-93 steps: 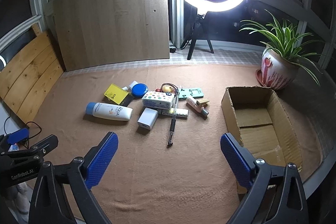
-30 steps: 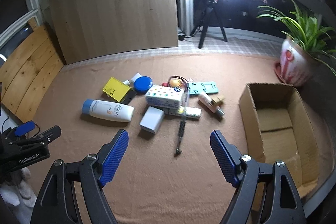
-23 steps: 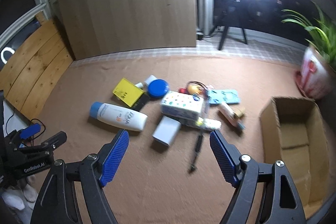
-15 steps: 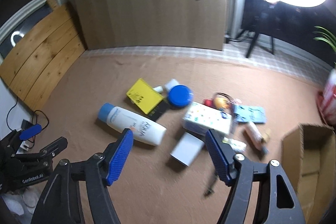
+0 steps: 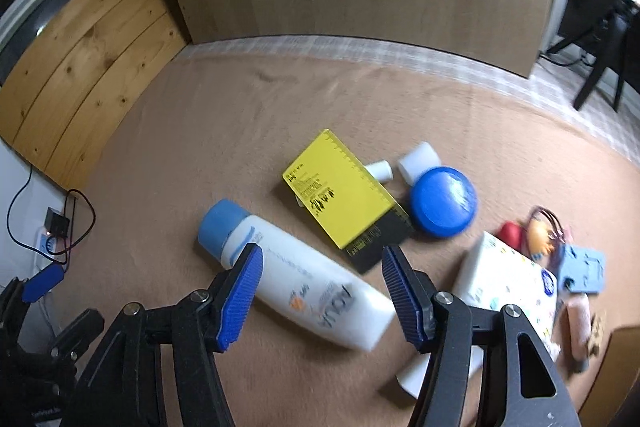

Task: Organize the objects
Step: 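Move the right tool toward the white AQUA sunscreen bottle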

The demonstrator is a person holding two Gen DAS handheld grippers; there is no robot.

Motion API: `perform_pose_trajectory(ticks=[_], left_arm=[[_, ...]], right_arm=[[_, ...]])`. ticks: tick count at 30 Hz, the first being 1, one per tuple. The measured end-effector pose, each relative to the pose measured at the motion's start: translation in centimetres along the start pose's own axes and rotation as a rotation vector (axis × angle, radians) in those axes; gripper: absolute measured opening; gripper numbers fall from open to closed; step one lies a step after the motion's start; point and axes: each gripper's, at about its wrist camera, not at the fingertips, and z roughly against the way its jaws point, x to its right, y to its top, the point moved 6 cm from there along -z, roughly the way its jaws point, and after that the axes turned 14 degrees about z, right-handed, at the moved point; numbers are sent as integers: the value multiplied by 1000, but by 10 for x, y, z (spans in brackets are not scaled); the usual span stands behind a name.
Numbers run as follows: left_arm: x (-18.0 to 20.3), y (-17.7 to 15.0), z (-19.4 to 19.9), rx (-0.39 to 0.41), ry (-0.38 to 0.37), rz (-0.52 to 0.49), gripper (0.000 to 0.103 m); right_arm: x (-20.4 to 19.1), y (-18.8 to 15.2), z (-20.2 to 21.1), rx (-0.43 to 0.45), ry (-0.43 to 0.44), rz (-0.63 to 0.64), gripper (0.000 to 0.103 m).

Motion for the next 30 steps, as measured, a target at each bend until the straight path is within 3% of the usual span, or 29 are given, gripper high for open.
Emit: perform_pose_trajectory(ticks=[12, 18, 22, 30], left_arm=[[-2, -4, -7, -24, -7, -1, 93], [5, -7, -12, -36, -31, -20, 91], [14, -8, -18, -59, -77, -25, 91], [53, -13, -45, -191, -232, -39, 91]], right_arm=[[-6, -9, -25, -86, 120, -68, 57], [-23, -28, -24, -115, 239, -111, 38], [-23, -30, -20, -99, 233, -120, 37], [-16, -21, -18, -75, 199, -117, 38]])
